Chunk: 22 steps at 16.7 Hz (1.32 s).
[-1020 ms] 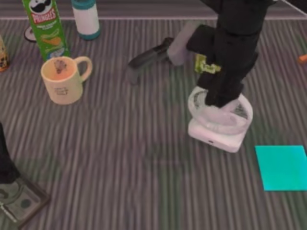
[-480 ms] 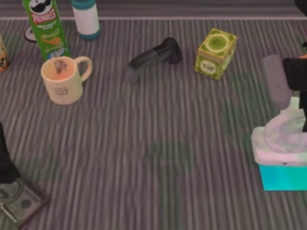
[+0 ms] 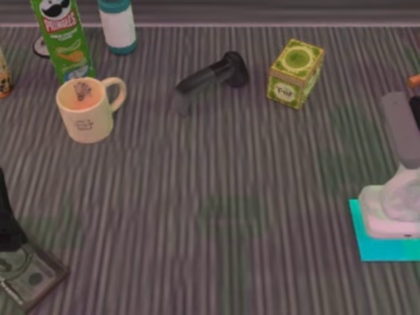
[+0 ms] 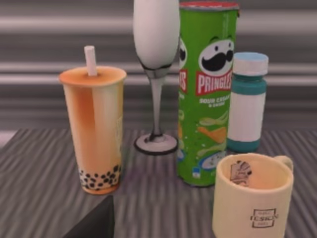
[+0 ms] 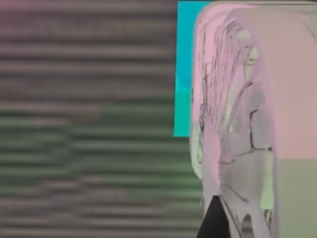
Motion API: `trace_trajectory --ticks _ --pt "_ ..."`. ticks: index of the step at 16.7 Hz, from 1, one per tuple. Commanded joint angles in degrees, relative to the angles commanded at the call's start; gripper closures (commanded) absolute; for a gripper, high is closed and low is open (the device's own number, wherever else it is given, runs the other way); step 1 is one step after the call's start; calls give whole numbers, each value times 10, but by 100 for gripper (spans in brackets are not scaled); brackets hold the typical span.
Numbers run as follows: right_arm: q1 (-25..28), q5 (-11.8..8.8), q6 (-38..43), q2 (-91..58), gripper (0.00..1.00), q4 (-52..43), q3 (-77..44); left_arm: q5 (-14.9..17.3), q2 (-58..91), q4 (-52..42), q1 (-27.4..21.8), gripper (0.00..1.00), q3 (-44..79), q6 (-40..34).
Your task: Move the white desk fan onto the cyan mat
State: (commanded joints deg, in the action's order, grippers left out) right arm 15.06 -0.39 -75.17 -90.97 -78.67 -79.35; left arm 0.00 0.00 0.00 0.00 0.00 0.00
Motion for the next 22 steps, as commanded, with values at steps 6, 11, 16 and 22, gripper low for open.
trace_trajectory --ticks 6,11,16,22 --pt "-3 0 -1 -5 100 74 65 0 0 0 0 0 0 0" --pt "-3 0 -2 -7 92 80 71 0 0 0 0 0 0 0" --pt "-3 0 -2 -7 55 80 71 0 0 0 0 0 0 0" --pt "-3 0 -2 -7 10 80 71 0 0 0 0 0 0 0"
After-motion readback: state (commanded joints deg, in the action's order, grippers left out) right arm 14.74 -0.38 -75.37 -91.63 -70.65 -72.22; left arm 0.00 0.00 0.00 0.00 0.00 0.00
